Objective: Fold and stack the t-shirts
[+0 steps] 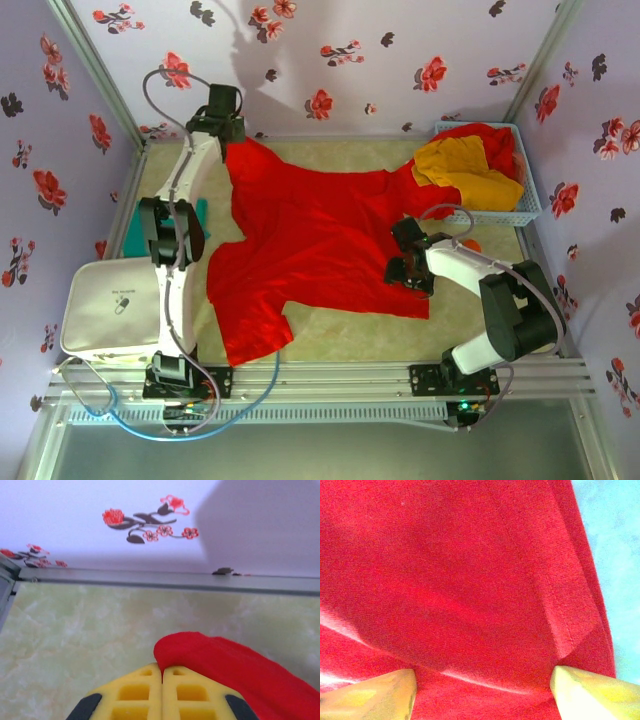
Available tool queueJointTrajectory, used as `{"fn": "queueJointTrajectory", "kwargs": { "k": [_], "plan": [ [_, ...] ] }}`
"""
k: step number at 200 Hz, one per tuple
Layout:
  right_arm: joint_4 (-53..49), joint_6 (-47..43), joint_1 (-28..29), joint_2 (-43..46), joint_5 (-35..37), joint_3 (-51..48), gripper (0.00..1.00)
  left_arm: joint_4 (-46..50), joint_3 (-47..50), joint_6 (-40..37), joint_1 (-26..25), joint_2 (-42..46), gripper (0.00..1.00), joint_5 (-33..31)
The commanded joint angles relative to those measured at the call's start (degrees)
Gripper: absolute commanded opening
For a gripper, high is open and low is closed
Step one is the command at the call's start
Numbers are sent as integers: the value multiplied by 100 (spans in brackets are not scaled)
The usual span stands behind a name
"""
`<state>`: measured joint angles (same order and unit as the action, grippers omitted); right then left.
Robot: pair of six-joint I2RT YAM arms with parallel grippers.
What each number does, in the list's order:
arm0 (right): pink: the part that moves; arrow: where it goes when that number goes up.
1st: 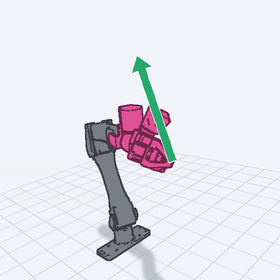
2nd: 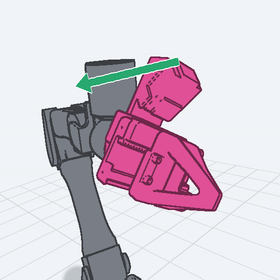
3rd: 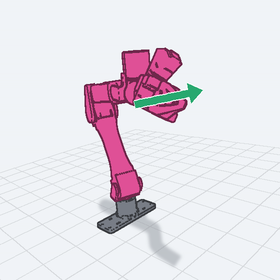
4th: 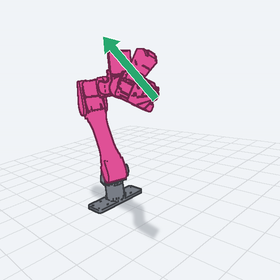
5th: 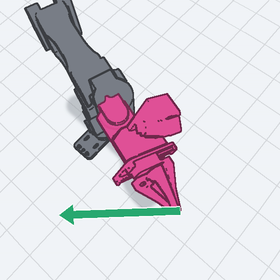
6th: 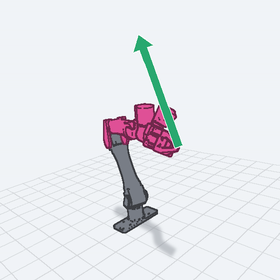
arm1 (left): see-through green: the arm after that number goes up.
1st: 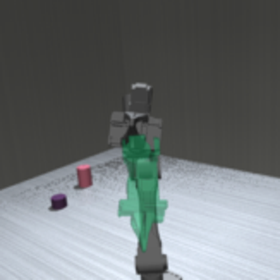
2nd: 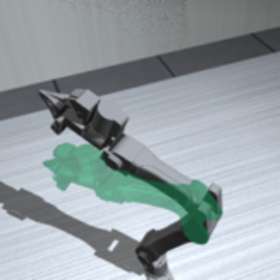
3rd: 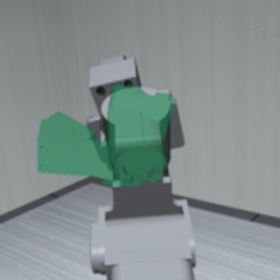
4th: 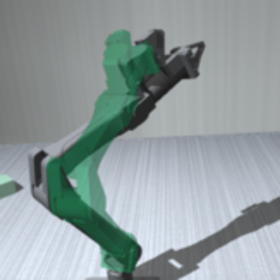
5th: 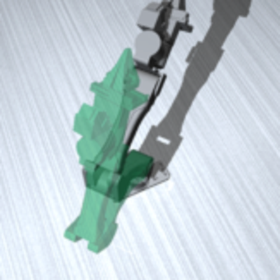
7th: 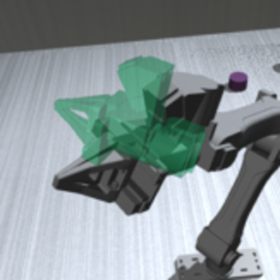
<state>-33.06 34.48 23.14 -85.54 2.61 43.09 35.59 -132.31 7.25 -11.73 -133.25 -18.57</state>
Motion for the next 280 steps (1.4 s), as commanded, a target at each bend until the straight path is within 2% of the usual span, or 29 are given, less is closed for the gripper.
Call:
{"fn": "queueJointTrajectory", "kwargs": {
  "k": [1, 8, 15, 36, 41, 50, 70, 98, 125, 145, 190, 226, 280],
  "plan": [
    [-386, -38, -72, -142, 38, -156, 73, 167, -605, -487, 27, -415, 0, -335],
    [-388, -47, -72, -155, 38, -160, 73, 163, -788, -498, 22, -487, 3, -328],
    [-394, -48, -68, -157, 29, -150, 73, 172, -958, -505, 14, -558, 12, -323],
    [-373, -38, -72, -143, -55, -141, 73, 240, -1145, -682, -56, -593, 63, -344],
    [-363, -37, -68, -124, -85, -152, 74, 273, -1102, -677, -87, -559, 69, -373],
    [-330, -7, -72, -82, -129, -165, 76, 417, -1015, -586, -102, -472, 73, -400],
    [-239, 22, -72, 108, -208, -227, 79, 839, -560, -25, -110, -148, 75, -399],
    [-313, 13, -72, 610, -155, -254, 84, 1011, 1013, 581, -140, 810, 74, -283],
    [-384, 80, -72, 1225, 74, -316, 93, 646, 2927, 1209, -87, 1992, 74, 352],
    [-559, 132, -73, 1467, 274, -262, 99, 641, 3975, 1526, -101, 2712, 74, 839],
    [-1089, 336, -220, 1597, 427, -191, 99, 993, 5859, 2098, -202, 3991, 69, 1486],
    [-1067, 439, -384, 1755, -66, -344, 99, 1325, 7050, 2583, -275, 5045, 66, 1650],
    [-1104, 455, -709, 1839, -551, -640, 84, 1904, 8392, 3294, -455, 6001, 62, 1843]
  ]
}}
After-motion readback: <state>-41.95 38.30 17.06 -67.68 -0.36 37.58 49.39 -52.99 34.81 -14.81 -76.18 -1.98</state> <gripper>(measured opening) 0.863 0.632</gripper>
